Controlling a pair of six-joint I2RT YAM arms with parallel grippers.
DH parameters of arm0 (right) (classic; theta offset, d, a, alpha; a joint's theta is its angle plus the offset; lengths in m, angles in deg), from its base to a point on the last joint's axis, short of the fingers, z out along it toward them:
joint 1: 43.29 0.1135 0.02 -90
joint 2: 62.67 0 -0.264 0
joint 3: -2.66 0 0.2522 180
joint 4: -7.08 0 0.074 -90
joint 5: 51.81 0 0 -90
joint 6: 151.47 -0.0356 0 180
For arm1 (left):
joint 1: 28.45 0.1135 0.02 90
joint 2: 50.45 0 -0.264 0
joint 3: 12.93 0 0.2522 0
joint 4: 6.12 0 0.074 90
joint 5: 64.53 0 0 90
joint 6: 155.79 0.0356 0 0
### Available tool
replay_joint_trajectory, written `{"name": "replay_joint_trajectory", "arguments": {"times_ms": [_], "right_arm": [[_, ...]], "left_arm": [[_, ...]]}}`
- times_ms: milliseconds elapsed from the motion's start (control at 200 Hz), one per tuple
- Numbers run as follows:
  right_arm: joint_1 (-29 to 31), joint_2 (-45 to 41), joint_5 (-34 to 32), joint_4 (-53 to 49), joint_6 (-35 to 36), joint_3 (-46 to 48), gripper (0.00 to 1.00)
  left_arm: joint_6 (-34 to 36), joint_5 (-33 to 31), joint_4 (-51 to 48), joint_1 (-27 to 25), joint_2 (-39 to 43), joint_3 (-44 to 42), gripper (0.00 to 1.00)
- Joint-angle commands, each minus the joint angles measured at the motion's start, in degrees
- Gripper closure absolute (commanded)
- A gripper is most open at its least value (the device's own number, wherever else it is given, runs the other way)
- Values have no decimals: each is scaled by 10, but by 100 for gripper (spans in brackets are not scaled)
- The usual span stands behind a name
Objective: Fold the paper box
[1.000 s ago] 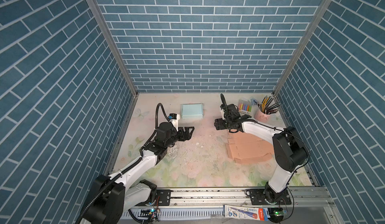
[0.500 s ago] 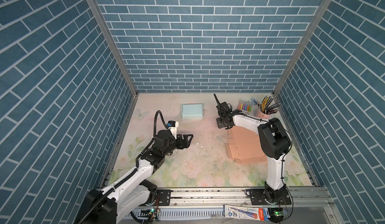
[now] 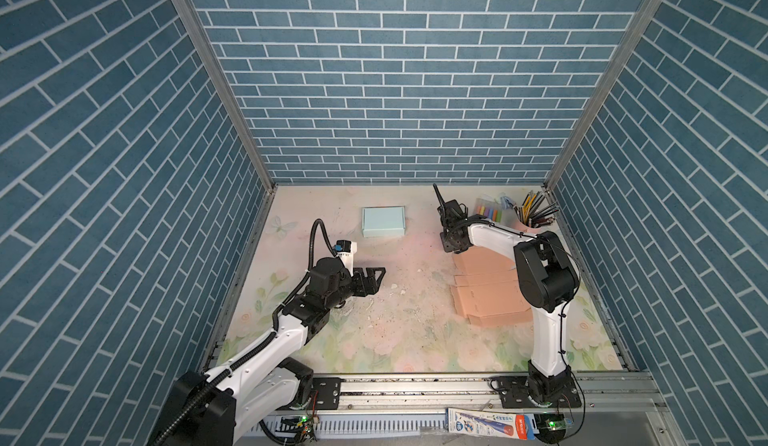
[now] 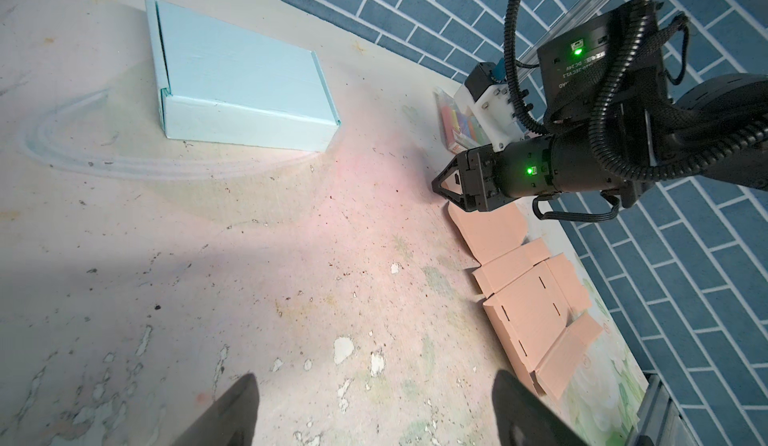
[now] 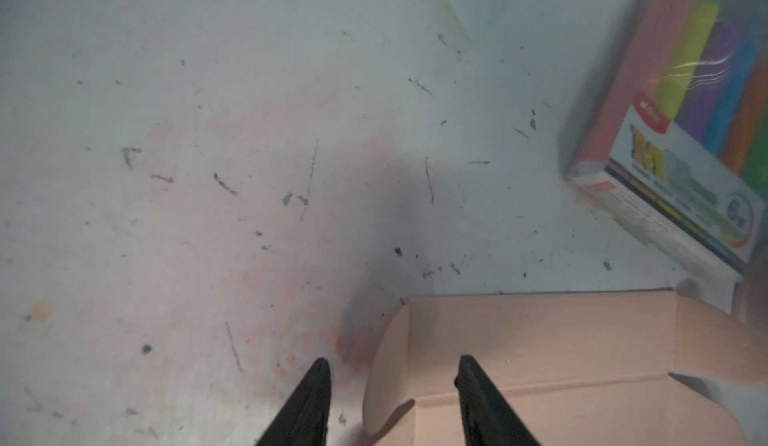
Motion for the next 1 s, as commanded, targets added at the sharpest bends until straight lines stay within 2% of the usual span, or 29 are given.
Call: {"name": "replay_joint_trajectory", "arguments": {"times_ms": [0,540,760,995], "right_arm": [[-3,12,3,-11,12,-10,53],[-6,25,-1,-13,19,-17,83],[-1,0,-13,-6,10,10,92],[23,-42,-10,1,-4,34,96]], "left_arm": [[2,-2,1,-4,-7,25,12],[5,-6,-16,-4,-18,48,12],[1,-8,-12,-4,-14,41,12],[4,-13,-14,-4,-8,38,12]]}}
